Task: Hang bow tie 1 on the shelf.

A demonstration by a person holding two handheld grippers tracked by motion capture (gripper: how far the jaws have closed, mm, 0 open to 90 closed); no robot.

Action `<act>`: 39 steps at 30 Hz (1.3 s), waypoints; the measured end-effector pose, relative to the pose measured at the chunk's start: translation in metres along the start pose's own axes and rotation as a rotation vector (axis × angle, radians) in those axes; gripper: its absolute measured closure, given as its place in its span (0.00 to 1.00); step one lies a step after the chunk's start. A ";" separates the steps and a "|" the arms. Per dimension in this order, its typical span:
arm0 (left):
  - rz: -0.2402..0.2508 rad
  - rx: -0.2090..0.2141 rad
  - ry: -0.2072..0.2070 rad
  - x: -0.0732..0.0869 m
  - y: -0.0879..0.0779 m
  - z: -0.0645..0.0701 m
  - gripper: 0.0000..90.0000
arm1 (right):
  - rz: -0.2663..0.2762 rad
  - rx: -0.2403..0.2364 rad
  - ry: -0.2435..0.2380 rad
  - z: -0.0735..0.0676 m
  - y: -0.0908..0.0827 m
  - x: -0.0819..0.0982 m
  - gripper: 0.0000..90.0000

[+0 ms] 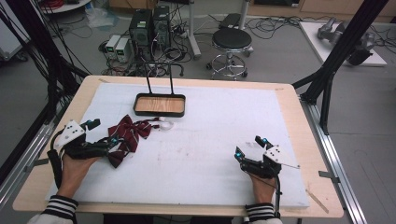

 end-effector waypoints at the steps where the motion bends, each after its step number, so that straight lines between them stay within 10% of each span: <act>1: -0.012 0.000 0.005 -0.002 0.002 0.000 0.08 | 0.000 0.000 0.000 0.000 0.000 0.000 0.12; 39: -0.517 0.056 -0.014 -0.012 0.086 -0.012 0.08 | -0.001 0.000 0.010 0.000 0.000 0.000 0.12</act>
Point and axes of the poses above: each handheld gripper's, and its own axes: y roughly forward along the jaws, x roughly out of its underside, z roughly to its right, the point moved 6 cm from there along y, roughly forward along the jaws, and after that the axes turned 2 degrees about y, right-handed, at the moved point
